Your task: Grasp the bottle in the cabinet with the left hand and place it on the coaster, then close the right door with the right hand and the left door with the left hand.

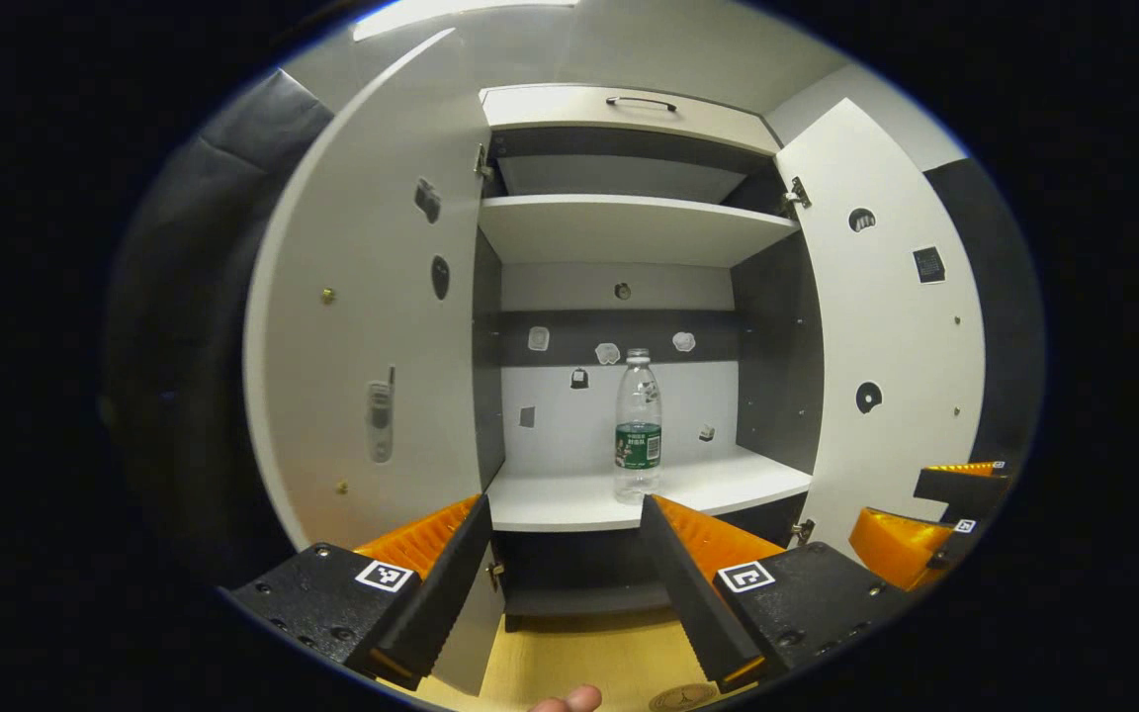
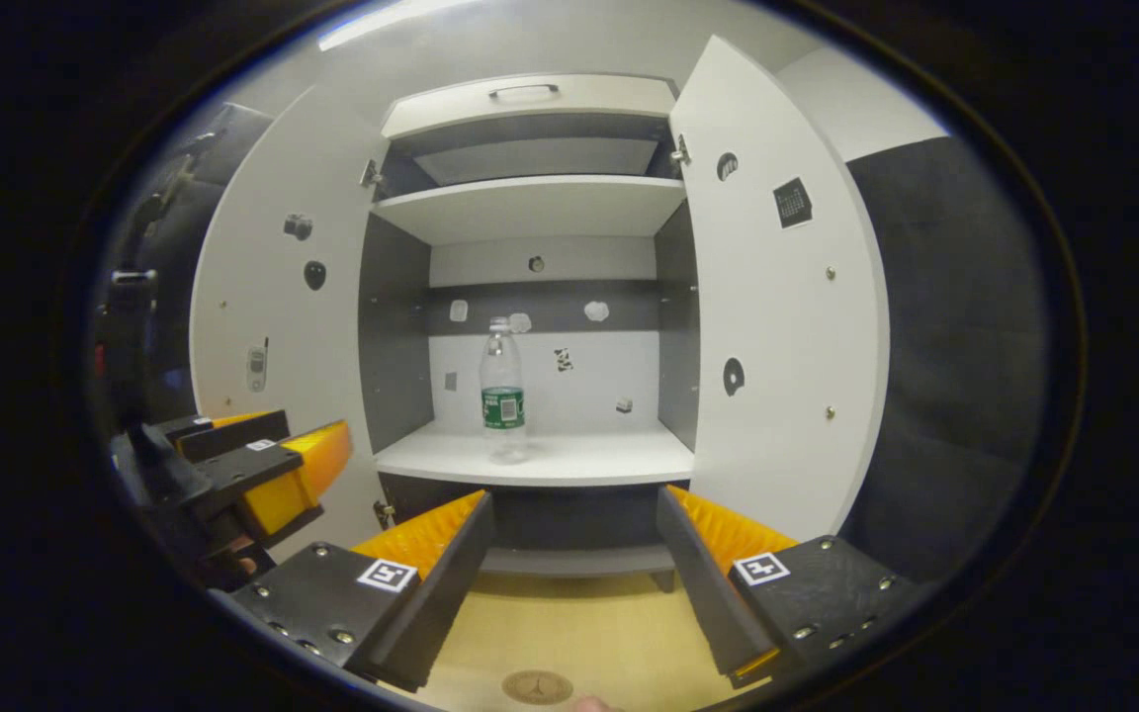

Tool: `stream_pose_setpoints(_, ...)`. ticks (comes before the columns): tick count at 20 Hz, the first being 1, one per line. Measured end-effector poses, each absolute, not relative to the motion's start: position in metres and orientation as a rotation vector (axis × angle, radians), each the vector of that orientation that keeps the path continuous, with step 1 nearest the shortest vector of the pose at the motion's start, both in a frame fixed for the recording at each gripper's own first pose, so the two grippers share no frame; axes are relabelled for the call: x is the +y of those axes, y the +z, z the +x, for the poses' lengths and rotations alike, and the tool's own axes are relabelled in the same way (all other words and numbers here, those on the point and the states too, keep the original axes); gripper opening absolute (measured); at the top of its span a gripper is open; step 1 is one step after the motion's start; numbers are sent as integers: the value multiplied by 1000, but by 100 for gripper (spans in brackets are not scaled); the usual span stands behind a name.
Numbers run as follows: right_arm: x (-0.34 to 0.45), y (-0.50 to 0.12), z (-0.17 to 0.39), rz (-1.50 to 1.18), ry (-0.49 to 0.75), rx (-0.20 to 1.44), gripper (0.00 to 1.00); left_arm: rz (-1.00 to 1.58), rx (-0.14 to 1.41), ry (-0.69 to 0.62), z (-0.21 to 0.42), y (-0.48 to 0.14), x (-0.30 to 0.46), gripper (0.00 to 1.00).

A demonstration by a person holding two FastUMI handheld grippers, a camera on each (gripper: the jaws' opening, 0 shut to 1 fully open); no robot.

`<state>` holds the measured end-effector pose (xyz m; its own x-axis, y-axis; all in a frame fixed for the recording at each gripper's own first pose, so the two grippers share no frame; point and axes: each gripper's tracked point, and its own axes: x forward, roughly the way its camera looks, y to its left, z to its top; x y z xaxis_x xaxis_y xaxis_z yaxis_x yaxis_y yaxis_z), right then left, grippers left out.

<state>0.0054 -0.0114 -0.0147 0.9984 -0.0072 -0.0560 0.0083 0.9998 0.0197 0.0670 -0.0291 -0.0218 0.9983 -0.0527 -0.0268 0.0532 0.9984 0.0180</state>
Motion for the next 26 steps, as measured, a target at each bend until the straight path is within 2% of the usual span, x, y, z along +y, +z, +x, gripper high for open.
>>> stream_pose_setpoints(14, -45, -31, 30, 10, -88, 114, 100, -2, 25, -143, 218, -21, -88, 96)
stream_pose_setpoints(15, -47, -33, 31, 9, -93, 123, 97, -3, 35, -147, 226, -25, -91, 96)
stream_pose_setpoints(16, -49, -36, 32, 7, -99, 132, 100, -5, 35, -148, 235, -26, -93, 96)
stream_pose_setpoints(21, -58, -49, 35, -11, -131, 172, 100, -25, 51, -161, 274, -37, -104, 96)
stream_pose_setpoints(22, -59, -51, 35, -13, -132, 179, 97, -19, 54, -158, 281, -38, -104, 96)
stream_pose_setpoints(23, -59, -52, 36, -13, -132, 185, 100, -20, 51, -158, 288, -38, -106, 96)
stream_pose_setpoints(26, -63, -53, 37, -11, -143, 189, 100, -13, 52, -163, 307, -40, -112, 96)
